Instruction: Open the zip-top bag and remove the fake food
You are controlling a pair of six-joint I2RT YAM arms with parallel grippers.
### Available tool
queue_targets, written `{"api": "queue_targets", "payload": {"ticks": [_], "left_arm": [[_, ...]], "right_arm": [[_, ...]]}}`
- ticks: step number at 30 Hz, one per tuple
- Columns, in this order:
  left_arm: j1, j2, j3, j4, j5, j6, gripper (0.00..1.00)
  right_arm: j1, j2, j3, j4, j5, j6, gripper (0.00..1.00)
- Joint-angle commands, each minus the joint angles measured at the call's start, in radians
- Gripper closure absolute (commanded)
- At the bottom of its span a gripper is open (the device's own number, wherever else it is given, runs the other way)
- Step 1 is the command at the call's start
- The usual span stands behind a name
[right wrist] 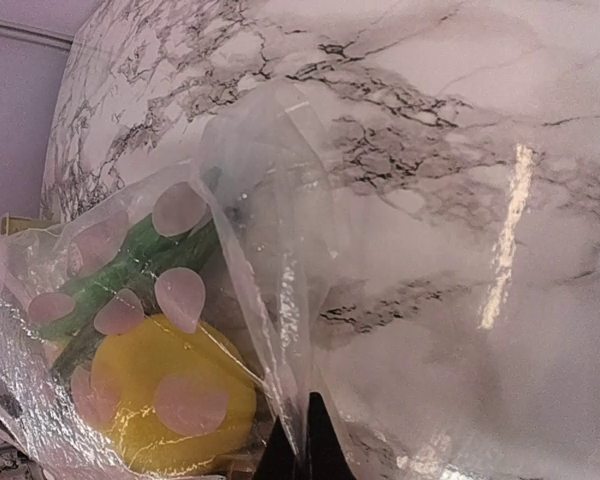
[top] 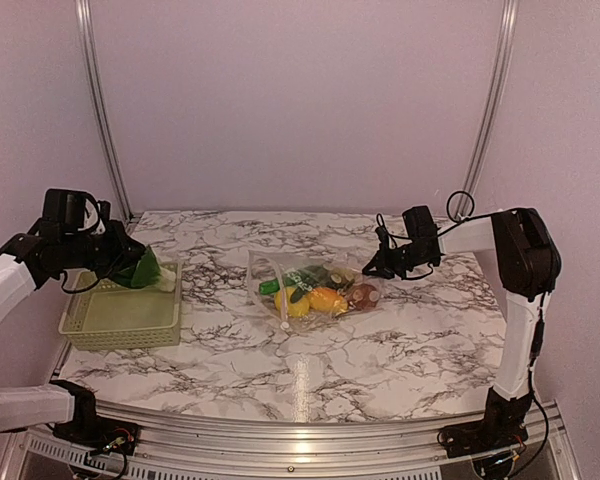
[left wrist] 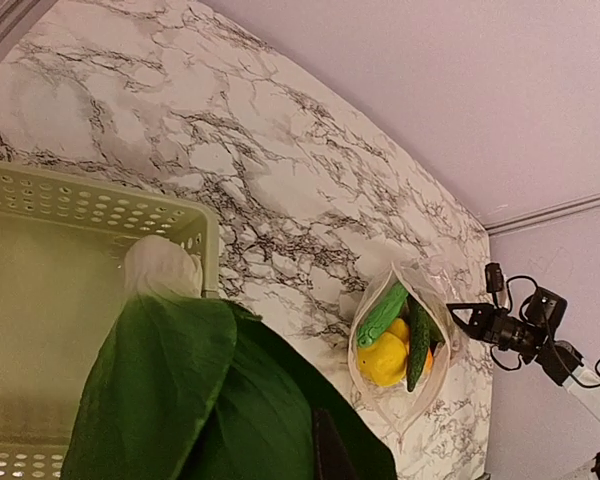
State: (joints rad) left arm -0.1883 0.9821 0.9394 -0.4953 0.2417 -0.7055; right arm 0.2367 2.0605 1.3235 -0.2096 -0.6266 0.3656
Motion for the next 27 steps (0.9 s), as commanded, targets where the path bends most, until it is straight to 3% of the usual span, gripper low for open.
{"api": "queue_targets", "payload": {"ticks": [1,7,18,20,25,27], "left_arm": [[0.068,0.012,-0.043,0.145,0.133,-0.001,1.00],[0.216,0.109,-0.112,0.139,0.122,-0.024,1.00],[0.341,0.355,-0.110,0.075,0.004,0.029,0.99],[0.344,0.409,-0.084,0.064,-0.010,0.052,0.93],[0.345,0.464,-0.014,0.023,-0.051,0.088,0.57],[0.345,0.442,0.009,-0.003,-0.085,0.096,0.48]], "right_arm": [[-0.011,0.018,0.032,0.001,-0.001,-0.002,1.00],[-0.012,0.020,0.053,-0.015,0.008,-0.008,1.00],[-0.011,0.029,0.049,-0.031,0.022,-0.013,1.00],[-0.011,0.030,0.055,-0.033,0.023,-0.014,1.00],[-0.011,0.044,0.075,-0.054,0.024,-0.029,1.00],[-0.011,0.041,0.078,-0.057,0.024,-0.033,1.00]]}}
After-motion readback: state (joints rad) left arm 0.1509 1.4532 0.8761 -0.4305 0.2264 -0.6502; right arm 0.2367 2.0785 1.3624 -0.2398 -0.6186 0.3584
